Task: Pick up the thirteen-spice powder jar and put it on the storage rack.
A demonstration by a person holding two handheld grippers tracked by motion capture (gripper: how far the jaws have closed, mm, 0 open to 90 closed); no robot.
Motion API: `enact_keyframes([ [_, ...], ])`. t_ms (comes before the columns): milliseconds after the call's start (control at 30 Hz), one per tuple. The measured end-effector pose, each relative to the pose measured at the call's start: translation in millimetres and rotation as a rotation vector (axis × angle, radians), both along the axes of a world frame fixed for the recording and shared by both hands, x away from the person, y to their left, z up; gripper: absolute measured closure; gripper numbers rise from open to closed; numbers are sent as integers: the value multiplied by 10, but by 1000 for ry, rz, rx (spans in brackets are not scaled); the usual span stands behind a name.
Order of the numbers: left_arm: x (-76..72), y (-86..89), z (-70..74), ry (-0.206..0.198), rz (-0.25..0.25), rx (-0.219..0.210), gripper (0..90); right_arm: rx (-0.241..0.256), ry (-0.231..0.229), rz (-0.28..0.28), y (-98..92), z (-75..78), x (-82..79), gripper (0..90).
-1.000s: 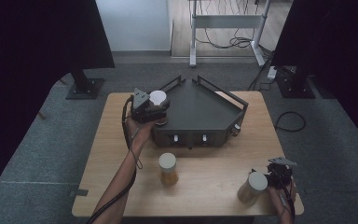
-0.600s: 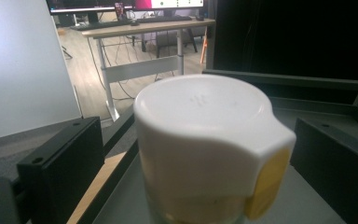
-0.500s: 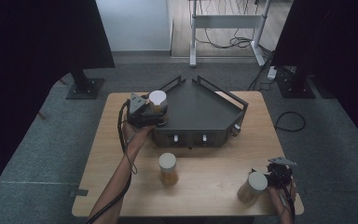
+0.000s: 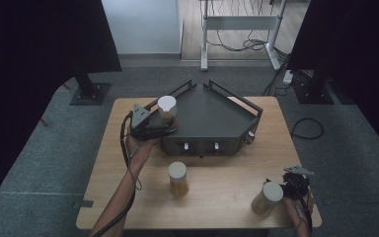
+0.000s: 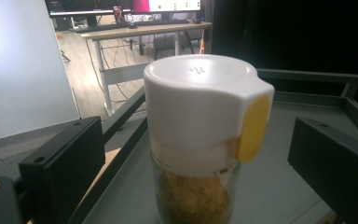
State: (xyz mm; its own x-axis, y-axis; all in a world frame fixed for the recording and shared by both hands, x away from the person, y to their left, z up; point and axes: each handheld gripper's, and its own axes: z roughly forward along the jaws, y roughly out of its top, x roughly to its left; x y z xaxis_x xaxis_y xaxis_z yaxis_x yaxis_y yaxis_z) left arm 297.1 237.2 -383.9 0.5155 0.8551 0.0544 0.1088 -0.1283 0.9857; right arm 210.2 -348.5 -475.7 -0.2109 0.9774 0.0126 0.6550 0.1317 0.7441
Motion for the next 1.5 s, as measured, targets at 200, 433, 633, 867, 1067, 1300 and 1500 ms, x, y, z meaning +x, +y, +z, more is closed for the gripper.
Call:
enact_keyframes([
  [200, -31, 17, -96, 12, -12, -11, 41, 0, 0, 0, 0, 0, 0, 12],
  [433, -73, 49, -187, 19, -13, -17, 44, 0, 0, 0, 0, 0, 0, 12],
  [633, -143, 104, -280, 21, -6, -30, 50, 0, 0, 0, 0, 0, 0, 12],
  [867, -212, 206, -399, 39, 11, -45, 52, -1, 0, 1, 0, 0, -1, 14],
  [1067, -299, 272, -475, 43, 21, -40, 54, -2, -1, 2, 0, 0, -1, 14],
  [1300, -373, 316, -504, 41, 23, -30, 54, -3, -1, 2, 0, 0, -1, 14],
  [1500, -419, 324, -495, 28, 23, -26, 55, -2, -1, 2, 0, -1, -1, 15],
])
